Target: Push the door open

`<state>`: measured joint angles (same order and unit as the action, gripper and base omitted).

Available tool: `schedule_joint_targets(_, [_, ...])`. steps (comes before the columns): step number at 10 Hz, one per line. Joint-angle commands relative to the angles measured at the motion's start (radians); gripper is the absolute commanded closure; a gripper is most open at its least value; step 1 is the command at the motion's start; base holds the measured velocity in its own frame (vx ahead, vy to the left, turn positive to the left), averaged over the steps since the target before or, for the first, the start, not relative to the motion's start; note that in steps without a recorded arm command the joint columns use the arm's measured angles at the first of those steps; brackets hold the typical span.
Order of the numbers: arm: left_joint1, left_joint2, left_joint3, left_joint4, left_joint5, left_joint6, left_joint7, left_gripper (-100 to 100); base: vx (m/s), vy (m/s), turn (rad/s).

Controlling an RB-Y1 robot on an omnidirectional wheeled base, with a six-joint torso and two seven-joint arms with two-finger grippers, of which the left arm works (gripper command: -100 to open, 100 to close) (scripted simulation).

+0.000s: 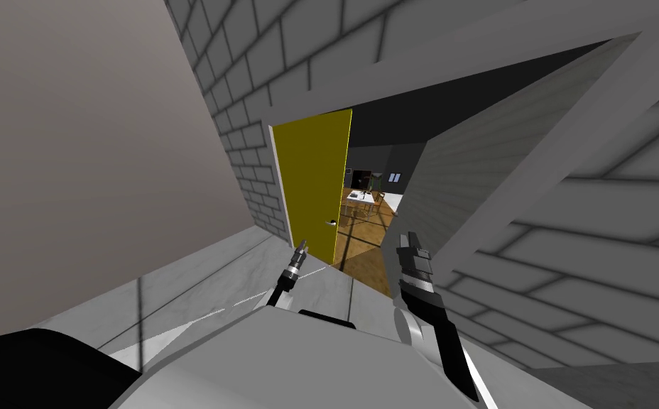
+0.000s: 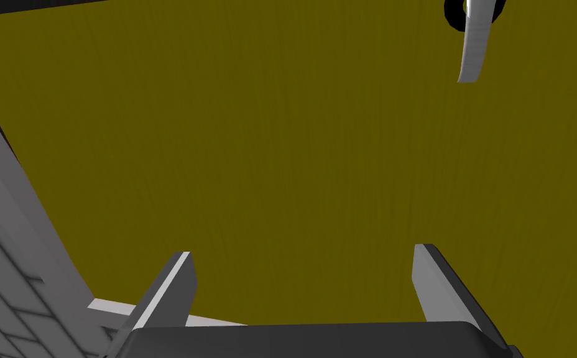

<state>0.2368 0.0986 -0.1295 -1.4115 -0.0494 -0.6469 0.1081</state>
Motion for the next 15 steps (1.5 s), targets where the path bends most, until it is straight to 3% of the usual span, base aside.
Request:
schedule_joint_targets(1, [-0.014,-0.003,-0.005,0.040,0.000,-0.007,-0.004,-100,0.094,-0.006,-0.053])
schedule_joint_targets(15, [-0.113,-0.016,-0.031,0.342,0.009,-0.061,-0.018,-100,0.098,0.007,-0.044])
